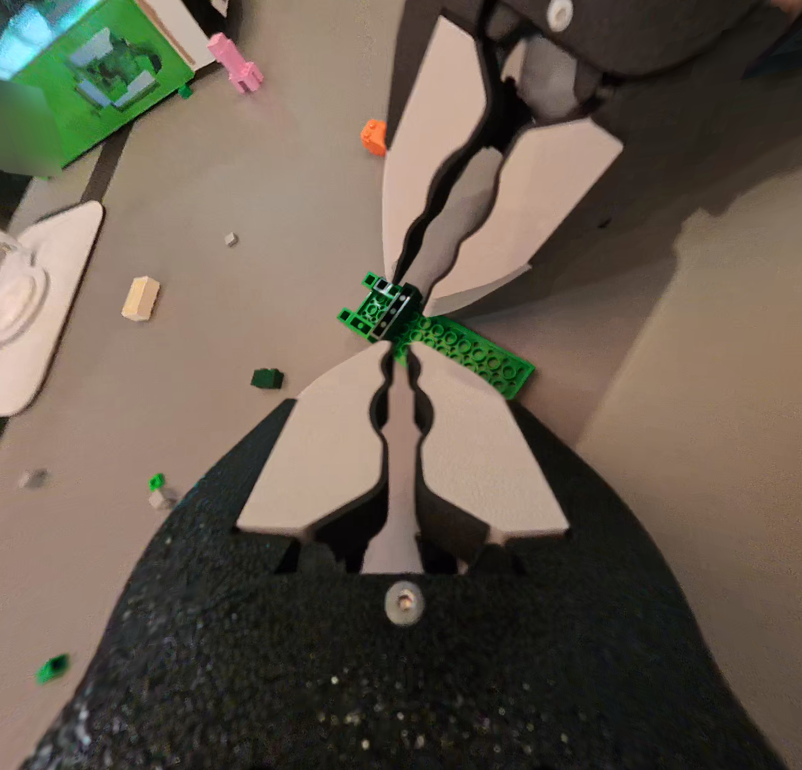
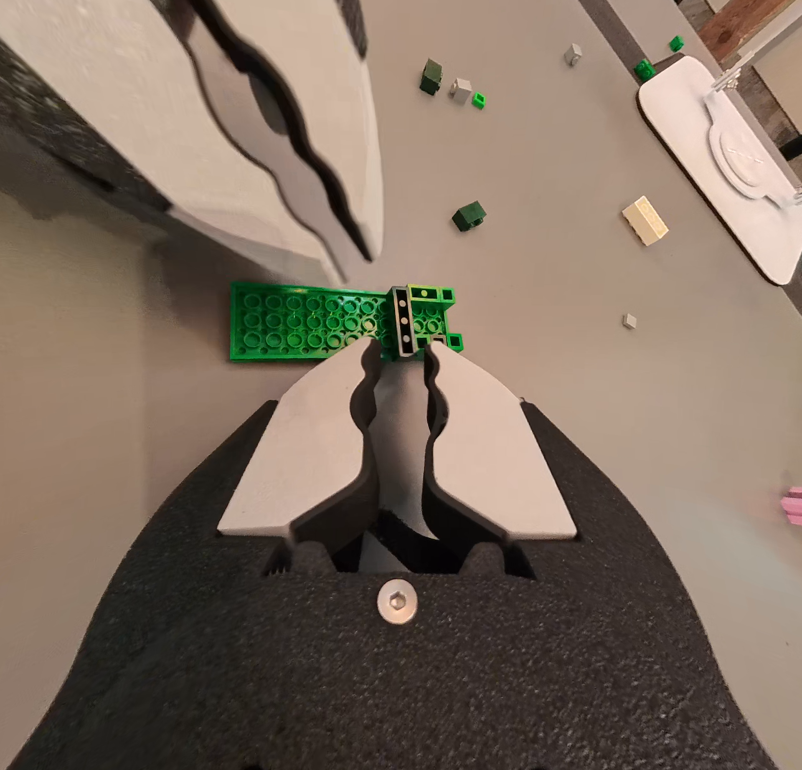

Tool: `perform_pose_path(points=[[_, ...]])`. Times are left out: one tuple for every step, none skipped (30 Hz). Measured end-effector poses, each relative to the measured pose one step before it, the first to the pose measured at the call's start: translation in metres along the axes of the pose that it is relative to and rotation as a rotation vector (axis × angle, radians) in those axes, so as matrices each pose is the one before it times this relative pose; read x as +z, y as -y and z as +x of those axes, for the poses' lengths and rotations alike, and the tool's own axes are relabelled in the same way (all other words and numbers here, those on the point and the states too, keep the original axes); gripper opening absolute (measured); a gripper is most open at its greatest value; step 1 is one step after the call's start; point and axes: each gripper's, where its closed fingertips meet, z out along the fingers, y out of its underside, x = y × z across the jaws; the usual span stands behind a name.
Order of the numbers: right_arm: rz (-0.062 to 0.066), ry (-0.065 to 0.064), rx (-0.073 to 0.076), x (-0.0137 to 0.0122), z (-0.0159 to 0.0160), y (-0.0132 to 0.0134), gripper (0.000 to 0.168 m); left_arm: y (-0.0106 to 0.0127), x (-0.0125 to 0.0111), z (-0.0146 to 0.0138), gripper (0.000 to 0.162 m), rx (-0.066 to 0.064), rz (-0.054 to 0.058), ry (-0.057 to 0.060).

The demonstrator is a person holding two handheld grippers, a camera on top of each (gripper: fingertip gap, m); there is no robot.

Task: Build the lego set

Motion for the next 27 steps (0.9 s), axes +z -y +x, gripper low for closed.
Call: perform_pose_path(points=[[0.0033,-0.002,0.0002,0.0004,0.00033,0.0001,0.019,0.00115,-0.00262,0.00096,0.018,-0.0609,-0.0008,-0.0157],[0.0023,-0.0027,-0.0024,0.00018,0.00044,0.00007,0.019,0.00059,-0.00181,0.00183,0.025,-0.0625,-0.0092,-0.0188],[0.0015,-0.0034,-0.0029,-0.00005,0.00058,-0.00005,0.019,0.00053,-0.00102,0.00164,0.036,-0.0627,-0.0117,-0.0107],[0.0026,0.0008,-0.0047,-0.00027,0.00015,0.00012,0.019,0.00057,-0.0001,0.00234,0.05,-0.0533,-0.0126,-0.0102],[0.0042,0.0024,-0.0037,-0.0009,0.0003,0.00015,0.019,-0.00031,0.00069,0.0027,0.062,-0.0375,-0.0163,-0.0069],[0.0085,0.0079,-0.0011,-0.00159,0.00031,0.00051,0.019,-0.00077,0.00143,0.002,0.07,-0.0186,-0.0148,0.0028],[0.0136,0.0124,0.0008,-0.00263,0.0007,0.00098,0.02,-0.00057,0.0019,0.00147,0.074,-0.0027,-0.009,0.0107],[0.0197,0.0068,0.0022,-0.00352,0.00263,0.00133,0.02,-0.00103,0.00227,0.00131,0.075,0.0041,-0.0104,0.0123],[0.0205,-0.0035,0.0081,-0.00434,0.00543,0.00091,0.02,-0.00179,0.00269,0.00185,0.076,0.0033,-0.0164,0.0083],[0.0216,0.0004,0.0109,-0.00463,0.00582,0.00087,0.02,-0.00253,0.00295,0.0031,0.075,0.0006,-0.0219,-0.0029],[0.027,-0.0024,0.0125,-0.00468,0.00625,0.00129,0.02,-0.00298,0.00297,0.00147,0.074,-0.0036,-0.025,0.0067],[0.0295,-0.0144,0.0152,-0.00461,0.00717,0.00193,0.02,-0.0037,0.00222,-0.00005,0.071,-0.0073,-0.0305,0.0152],[0.0299,-0.0098,0.0137,-0.00372,0.0058,0.0022,0.02,-0.00342,0.00116,-0.00253,0.067,-0.0172,-0.0298,0.0277],[0.0308,-0.0007,0.0166,-0.00272,0.00348,0.00255,0.019,-0.00186,-0.00002,-0.00019,0.066,-0.0174,-0.0208,0.0086],[0.0292,0.001,0.0212,-0.00167,0.00242,0.00236,0.019,0.00099,-0.00103,0.00163,0.064,-0.0197,-0.0012,-0.0057],[0.0232,0.0039,0.0204,-0.00066,0.00112,0.0018,0.019,0.00202,-0.00121,0.0007,0.063,-0.0115,0.0043,-0.0004],[0.0145,0.0078,0.015,0.00018,-0.00016,0.00092,0.019,0.00029,-0.00076,-0.00076,0.062,-0.0002,-0.0062,0.0104],[0.0065,0.0082,0.0066,0.00068,-0.00093,0.0001,0.019,-0.00095,0.00011,-0.00216,0.062,0.0073,-0.0143,0.0205],[0.0022,0.0074,-0.0026,0.00096,-0.00131,-0.00022,0.019,-0.00189,0.00136,-0.00134,0.062,0.009,-0.0177,0.014],[-0.0004,0.0074,-0.0062,0.00082,-0.00152,-0.00041,0.019,-0.00209,0.00231,0.00038,0.062,0.0012,-0.0171,-0.0002],[0.0003,0.0113,-0.0058,0.00081,-0.00213,-0.00033,0.019,0.00167,0.00099,0.00166,0.061,-0.006,0.0082,-0.0131],[0.0019,0.0153,-0.003,0.0006,-0.00227,-0.00019,0.019,0.00006,0.00052,0.0004,0.06,-0.0007,-0.0049,-0.005],[-0.0011,0.0117,0.0009,0.00008,-0.00114,-0.00065,0.019,-0.00032,0.00002,-0.00085,0.059,0.0061,-0.0084,0.0028],[-0.0036,0.0179,-0.0015,-0.00023,-0.00149,-0.00132,0.019,-0.00034,-0.0005,-0.00091,0.054,0.0147,-0.0083,0.0029],[-0.0043,0.0192,-0.0027,-0.00051,-0.00122,-0.00172,0.02,-0.00104,-0.00074,-0.00139,0.048,0.0191,-0.0114,0.0052],[-0.0016,0.0229,-0.0056,-0.00065,-0.00139,-0.00145,0.02,-0.00119,-0.00087,-0.00313,0.043,0.02,-0.009,0.0142],[0.0053,0.0383,-0.0101,-0.00064,-0.00342,-0.00059,0.023,-0.0015,-0.00063,-0.00318,0.039,0.0192,-0.0051,0.0095]])
